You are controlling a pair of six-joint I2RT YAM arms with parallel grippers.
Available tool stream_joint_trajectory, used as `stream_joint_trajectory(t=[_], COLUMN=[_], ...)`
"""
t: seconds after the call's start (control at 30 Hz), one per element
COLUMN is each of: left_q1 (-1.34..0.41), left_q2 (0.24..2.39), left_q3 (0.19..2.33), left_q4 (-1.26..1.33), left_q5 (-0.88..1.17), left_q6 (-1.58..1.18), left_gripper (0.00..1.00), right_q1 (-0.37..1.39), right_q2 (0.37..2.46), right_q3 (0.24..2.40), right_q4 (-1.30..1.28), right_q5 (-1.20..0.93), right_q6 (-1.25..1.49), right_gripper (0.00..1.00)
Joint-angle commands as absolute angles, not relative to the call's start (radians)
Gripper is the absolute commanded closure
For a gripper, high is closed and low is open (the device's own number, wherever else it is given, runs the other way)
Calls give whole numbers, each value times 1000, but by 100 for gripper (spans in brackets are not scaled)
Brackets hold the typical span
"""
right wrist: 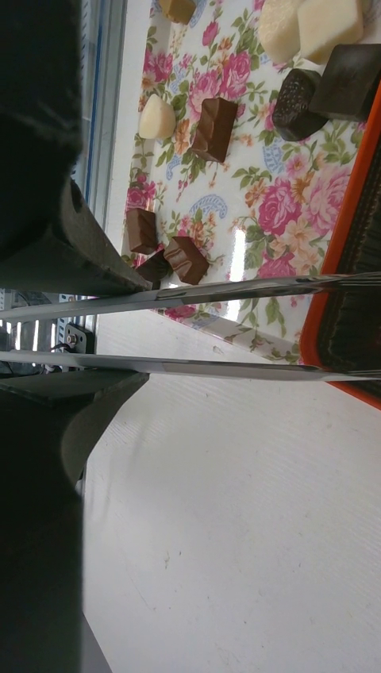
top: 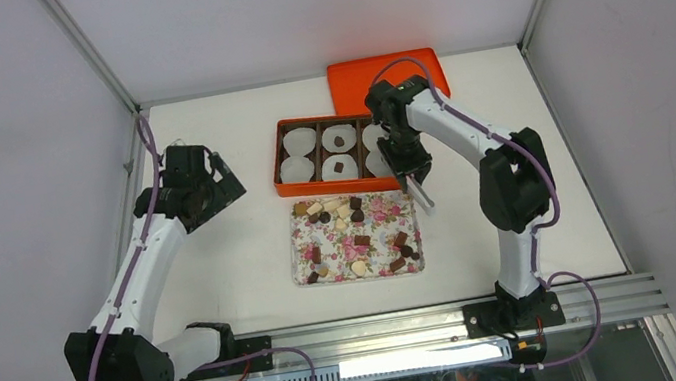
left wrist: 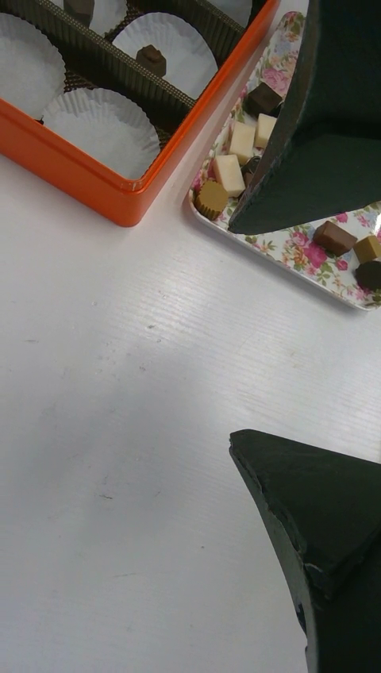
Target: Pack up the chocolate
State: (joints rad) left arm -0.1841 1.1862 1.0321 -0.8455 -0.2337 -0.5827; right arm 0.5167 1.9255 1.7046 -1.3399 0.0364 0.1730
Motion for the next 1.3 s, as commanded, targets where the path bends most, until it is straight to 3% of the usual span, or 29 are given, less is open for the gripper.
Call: stream_joint_trajectory(t=[0.0,0.23,0.73,1.03,1.27], left_q1=[-189,-189,-189,-189,-189], left_q2=[1138,1121,1101,1103,1109], left_q3=[1054,1040,1036,1024,1018], left_q4=[-816,-816,-816,-811,-810], left_q5=[-223,-221,-219,-222,-207], left_q6=[-565,-570,-566,-555,-559], left_gripper=[1,1,1,1,1], right_q1=[517,517,608,776,939], right_q2=[1885,1877,1690,1521,1522], right_q3=[1700,1692,1688,1405,1260], right_q4=[-1321,-1301,-1358,-1367,-1298], right_q5=[20,8,39,-85,-94], right_q6=[161,172,202,329,337], right_gripper=[63,58,60,61,60])
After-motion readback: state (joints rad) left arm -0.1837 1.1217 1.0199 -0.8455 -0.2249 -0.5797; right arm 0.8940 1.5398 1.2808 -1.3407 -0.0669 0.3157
